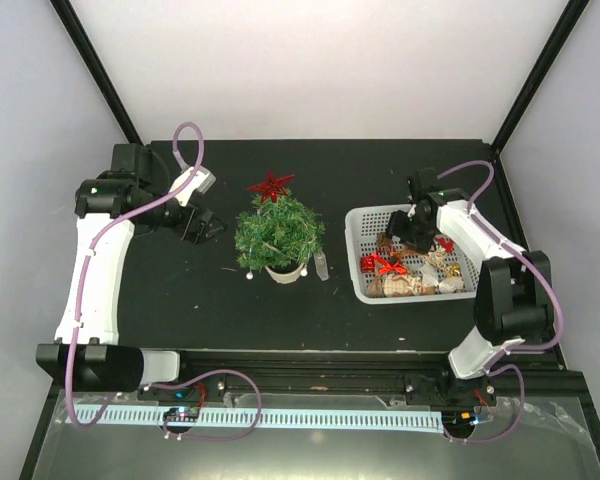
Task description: Decorate the small christmas tree
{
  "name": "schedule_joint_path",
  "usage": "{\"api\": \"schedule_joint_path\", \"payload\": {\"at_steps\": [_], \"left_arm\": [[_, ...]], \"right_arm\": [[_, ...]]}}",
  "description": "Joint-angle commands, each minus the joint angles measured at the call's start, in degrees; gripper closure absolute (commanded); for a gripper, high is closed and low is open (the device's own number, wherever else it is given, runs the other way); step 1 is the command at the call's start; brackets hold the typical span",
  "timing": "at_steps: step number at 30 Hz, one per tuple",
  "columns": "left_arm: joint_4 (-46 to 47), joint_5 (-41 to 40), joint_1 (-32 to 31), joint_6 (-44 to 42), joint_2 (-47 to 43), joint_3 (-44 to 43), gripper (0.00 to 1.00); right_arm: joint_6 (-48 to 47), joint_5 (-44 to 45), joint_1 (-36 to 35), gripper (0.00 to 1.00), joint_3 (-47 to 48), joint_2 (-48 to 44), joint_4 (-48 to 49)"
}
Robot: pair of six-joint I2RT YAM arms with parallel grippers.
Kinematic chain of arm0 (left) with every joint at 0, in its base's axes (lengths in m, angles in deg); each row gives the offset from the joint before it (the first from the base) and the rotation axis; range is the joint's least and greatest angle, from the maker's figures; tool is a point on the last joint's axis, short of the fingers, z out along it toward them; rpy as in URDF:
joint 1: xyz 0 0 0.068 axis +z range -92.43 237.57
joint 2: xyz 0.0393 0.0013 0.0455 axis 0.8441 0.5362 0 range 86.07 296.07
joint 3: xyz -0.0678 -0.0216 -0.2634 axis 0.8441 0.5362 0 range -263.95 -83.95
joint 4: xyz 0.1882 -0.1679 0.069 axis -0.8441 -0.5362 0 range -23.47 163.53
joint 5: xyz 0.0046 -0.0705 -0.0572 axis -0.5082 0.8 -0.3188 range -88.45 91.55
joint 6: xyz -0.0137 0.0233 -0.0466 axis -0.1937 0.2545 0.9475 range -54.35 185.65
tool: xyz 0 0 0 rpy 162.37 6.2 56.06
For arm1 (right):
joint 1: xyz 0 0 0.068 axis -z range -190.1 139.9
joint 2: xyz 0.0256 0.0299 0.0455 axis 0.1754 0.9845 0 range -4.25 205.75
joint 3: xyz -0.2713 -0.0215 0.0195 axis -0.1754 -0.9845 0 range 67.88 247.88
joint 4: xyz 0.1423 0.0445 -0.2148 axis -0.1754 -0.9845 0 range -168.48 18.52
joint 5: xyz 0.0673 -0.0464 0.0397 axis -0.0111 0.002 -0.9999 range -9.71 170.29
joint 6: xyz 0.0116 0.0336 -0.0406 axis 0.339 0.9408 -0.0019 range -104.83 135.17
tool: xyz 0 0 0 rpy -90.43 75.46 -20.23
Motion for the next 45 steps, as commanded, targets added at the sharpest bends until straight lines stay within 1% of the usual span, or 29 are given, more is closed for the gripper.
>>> {"api": "schedule_joint_path", "payload": {"at_steps": [1, 3, 5, 10, 21, 34, 45], "left_arm": [[-0.15, 1.29, 0.37, -0.24, -3.86, 1.57, 0.13], [-0.59, 1.23, 0.37, -0.78, -4.67, 2.06, 0.13], [-1.20, 1.09, 0.42, -1.45, -5.23, 2.28, 0.13], [-2.49, 0.04, 0.42, -2.23, -5.47, 1.73, 0.13], [-2.88, 1.13, 0.30, -1.74, -5.47, 2.27, 0.13], [-2.87, 1.87, 0.34, -1.63, -5.82, 2.92, 0.13], [-3.13, 3.09, 0.30, -1.59, -6.07, 2.91, 0.13]], "right_arm": [[-4.11, 3.70, 0.12, 0.31, 4.83, 4.13, 3.83], [-5.35, 5.44, 0.17, 0.30, 6.29, 6.41, 3.61], [-6.15, 5.91, 0.08, 0.26, 6.79, 7.54, 4.25], [-7.00, 5.88, 0.12, 0.26, 7.42, 9.66, 5.73], [-6.98, 4.11, -0.21, 0.33, 6.20, 10.98, 8.61], [-7.60, 2.37, -1.95, 0.36, 3.92, 12.30, 10.05], [-6.78, 2.34, -2.55, 0.45, 1.11, 12.52, 12.23]]}}
